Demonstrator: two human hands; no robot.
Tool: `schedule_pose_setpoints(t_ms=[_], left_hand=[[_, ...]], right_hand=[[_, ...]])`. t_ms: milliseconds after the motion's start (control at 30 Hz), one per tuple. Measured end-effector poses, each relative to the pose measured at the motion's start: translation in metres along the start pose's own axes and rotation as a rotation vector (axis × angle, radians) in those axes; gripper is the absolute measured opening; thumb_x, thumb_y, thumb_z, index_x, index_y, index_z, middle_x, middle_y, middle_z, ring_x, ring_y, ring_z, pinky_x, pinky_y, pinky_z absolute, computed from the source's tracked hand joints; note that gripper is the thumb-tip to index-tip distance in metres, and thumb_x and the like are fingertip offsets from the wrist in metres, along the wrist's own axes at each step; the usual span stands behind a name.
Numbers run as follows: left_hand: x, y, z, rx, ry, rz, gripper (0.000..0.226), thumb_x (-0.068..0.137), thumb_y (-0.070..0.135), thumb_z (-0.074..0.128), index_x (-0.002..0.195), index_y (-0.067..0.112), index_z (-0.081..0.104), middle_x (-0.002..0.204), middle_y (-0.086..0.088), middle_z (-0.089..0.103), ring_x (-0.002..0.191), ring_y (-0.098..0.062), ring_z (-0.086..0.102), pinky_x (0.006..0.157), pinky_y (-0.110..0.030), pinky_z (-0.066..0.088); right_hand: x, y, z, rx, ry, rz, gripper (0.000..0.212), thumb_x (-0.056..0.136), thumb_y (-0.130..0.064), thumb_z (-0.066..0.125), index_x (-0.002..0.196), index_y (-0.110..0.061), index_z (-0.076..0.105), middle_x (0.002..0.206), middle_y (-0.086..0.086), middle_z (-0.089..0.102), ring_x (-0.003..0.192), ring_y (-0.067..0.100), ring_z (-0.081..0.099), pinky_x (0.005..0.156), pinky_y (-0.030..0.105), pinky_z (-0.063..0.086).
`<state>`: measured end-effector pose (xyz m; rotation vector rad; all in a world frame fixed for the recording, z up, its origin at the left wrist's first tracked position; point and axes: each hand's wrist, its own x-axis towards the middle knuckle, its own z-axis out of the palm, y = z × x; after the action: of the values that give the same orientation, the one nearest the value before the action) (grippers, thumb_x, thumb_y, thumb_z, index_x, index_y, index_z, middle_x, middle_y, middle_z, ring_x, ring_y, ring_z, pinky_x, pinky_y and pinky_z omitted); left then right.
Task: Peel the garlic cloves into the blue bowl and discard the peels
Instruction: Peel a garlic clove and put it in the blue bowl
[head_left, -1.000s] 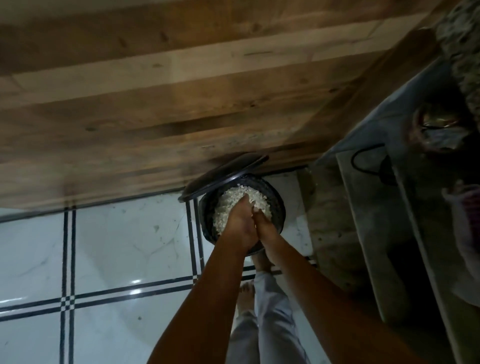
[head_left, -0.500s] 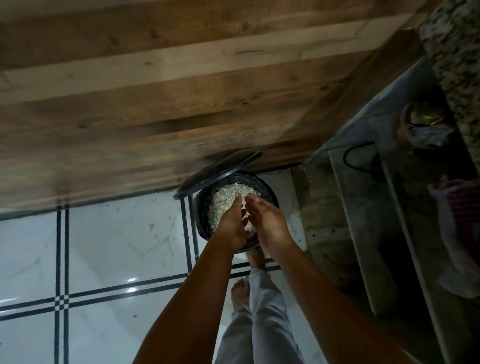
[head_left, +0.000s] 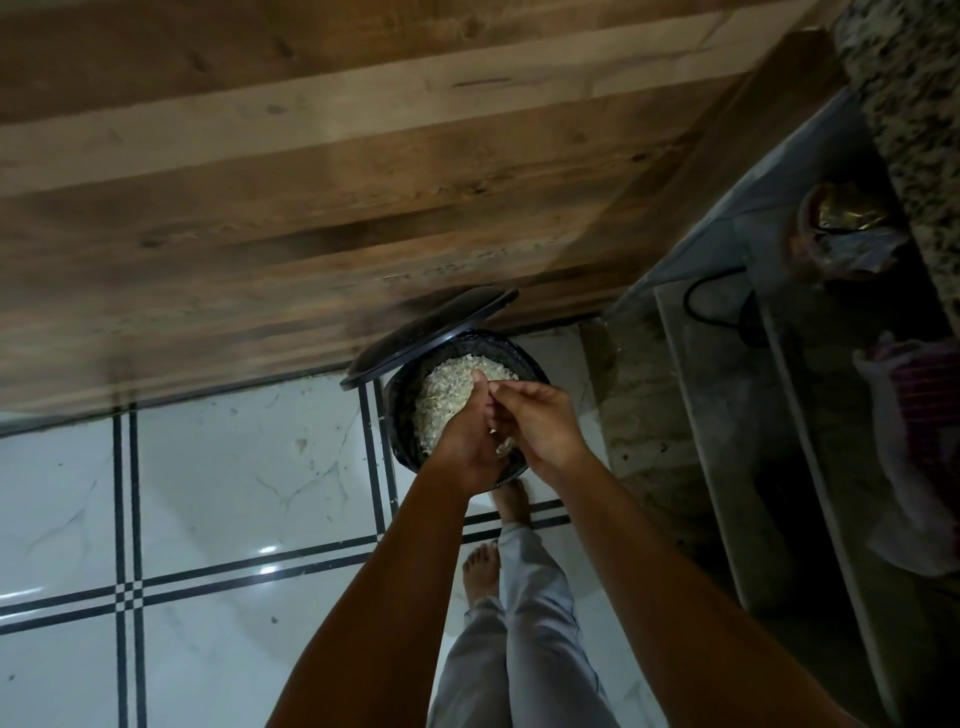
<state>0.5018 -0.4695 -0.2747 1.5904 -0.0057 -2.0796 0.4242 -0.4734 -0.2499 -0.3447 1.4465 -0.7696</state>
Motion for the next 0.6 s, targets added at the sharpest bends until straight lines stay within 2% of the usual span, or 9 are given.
schedule_pose_setpoints(t_ms=[167,333,400,433,500,533,600], left_hand=[[0.002,0.003,-0.002,0.028,-0.013,-0.012,0.051,0.092,0.06,0.033,0.096,0.02,0.064,0.096,-0.005,0.061,0.105,-0.019,0.056,0.082,-0.035,0.046],[-0.001,0.003,-0.002,0.046,-0.019,0.003,0.051,0.095,0.056,0.03,0.105,0.019,0.063,0.101,-0.005,0.063,0.099,-0.018,0.058,0.072,-0.034,0.047],[-0.003,0.006,-0.001,0.016,-0.001,0.017,0.051,0.095,0.054,0.034,0.115,0.015,0.06,0.109,-0.005,0.063,0.1,-0.017,0.059,0.075,-0.035,0.048],[-0.006,0.009,0.0,0.029,0.006,0.045,0.051,0.095,0.053,0.037,0.122,0.014,0.056,0.116,-0.004,0.061,0.104,-0.016,0.057,0.084,-0.037,0.048],[-0.008,0.01,0.006,0.144,0.076,0.171,0.054,0.095,0.05,0.04,0.138,0.018,0.043,0.132,0.003,0.05,0.121,-0.015,0.047,0.105,-0.039,0.037],[-0.002,0.008,0.007,0.228,0.108,0.229,0.055,0.096,0.05,0.038,0.143,0.022,0.036,0.14,0.003,0.043,0.128,-0.017,0.041,0.109,-0.039,0.031],[0.005,0.002,0.01,0.4,0.14,0.275,0.056,0.098,0.05,0.03,0.149,0.027,0.023,0.151,-0.001,0.029,0.139,-0.024,0.029,0.114,-0.041,0.024]], right_hand=[[0.005,0.0,0.0,-0.145,0.017,-0.052,0.019,0.089,-0.008,0.06,0.071,-0.011,0.065,0.059,0.002,0.062,0.054,0.01,0.058,0.062,0.025,0.05],[0.007,0.002,0.004,-0.221,0.043,-0.063,0.021,0.088,-0.013,0.062,0.067,-0.014,0.062,0.057,-0.003,0.062,0.056,0.011,0.059,0.062,0.028,0.048],[0.012,0.005,0.003,-0.294,0.084,-0.051,0.018,0.088,-0.014,0.061,0.07,-0.014,0.063,0.066,0.001,0.065,0.066,0.017,0.062,0.067,0.031,0.05],[0.015,0.008,0.002,-0.322,0.121,-0.037,0.019,0.088,-0.011,0.058,0.071,-0.015,0.064,0.071,0.004,0.066,0.071,0.02,0.063,0.069,0.032,0.05],[0.019,0.014,0.001,-0.256,0.153,0.049,0.016,0.09,-0.01,0.054,0.081,-0.012,0.067,0.086,0.008,0.069,0.081,0.023,0.063,0.069,0.032,0.049],[0.018,0.014,0.003,-0.146,0.112,0.118,0.017,0.092,-0.016,0.053,0.094,-0.01,0.068,0.101,0.01,0.069,0.085,0.022,0.063,0.07,0.03,0.048],[0.014,0.007,0.011,0.08,-0.04,0.227,0.04,0.097,-0.029,0.043,0.13,-0.009,0.053,0.135,0.014,0.053,0.081,0.014,0.058,0.073,0.029,0.044]])
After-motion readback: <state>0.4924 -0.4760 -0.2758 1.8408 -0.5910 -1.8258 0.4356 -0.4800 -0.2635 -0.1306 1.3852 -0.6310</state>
